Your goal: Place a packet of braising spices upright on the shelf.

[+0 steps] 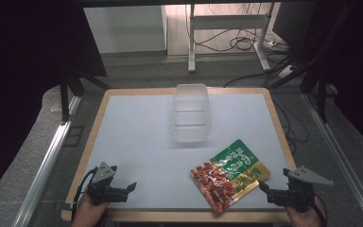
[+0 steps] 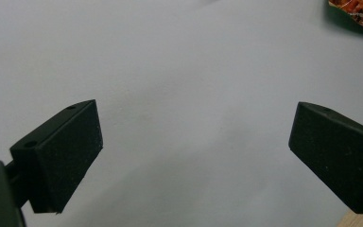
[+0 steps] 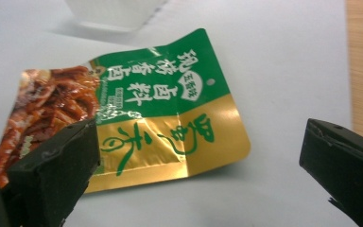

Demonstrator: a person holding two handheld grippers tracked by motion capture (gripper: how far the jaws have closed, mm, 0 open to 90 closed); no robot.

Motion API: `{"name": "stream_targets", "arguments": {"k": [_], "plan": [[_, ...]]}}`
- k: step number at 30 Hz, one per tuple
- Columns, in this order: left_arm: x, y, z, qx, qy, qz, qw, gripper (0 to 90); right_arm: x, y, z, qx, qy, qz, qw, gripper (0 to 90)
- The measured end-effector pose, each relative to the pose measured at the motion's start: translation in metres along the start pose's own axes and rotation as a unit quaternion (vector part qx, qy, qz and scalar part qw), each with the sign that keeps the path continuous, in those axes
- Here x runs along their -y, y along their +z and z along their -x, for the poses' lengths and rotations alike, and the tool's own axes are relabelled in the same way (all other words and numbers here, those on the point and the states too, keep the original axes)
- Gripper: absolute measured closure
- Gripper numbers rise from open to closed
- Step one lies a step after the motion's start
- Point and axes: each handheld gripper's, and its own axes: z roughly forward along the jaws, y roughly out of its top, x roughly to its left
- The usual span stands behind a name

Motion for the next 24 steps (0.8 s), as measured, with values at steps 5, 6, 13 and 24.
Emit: {"name": "stream_targets", "arguments": {"k": [5, 6, 13, 24], "plan": [[0.0, -0.001, -0.002, 0.004, -0.007, 0.005, 0.9999, 3.5, 0.009, 0.01, 0.013, -0.016, 0.015, -0.022, 0.9995, 0.0], [0.0, -0.001, -0.002, 0.005, -0.008, 0.005, 0.9999, 3.5, 0.01, 0.01, 0.016, -0.02, 0.021, -0.023, 0.9993, 0.0], [0.0, -0.001, 0.0, 0.004, -0.001, 0.005, 1.0, 3.4, 0.01, 0.01, 0.014, -0.017, 0.011, -0.024, 0.9995, 0.0], [0.0, 0.0, 0.0, 0.004, 0.003, 0.002, 1.0, 3.4, 0.01, 0.013, 0.013, -0.016, -0.004, -0.029, 0.9995, 0.0]]}}
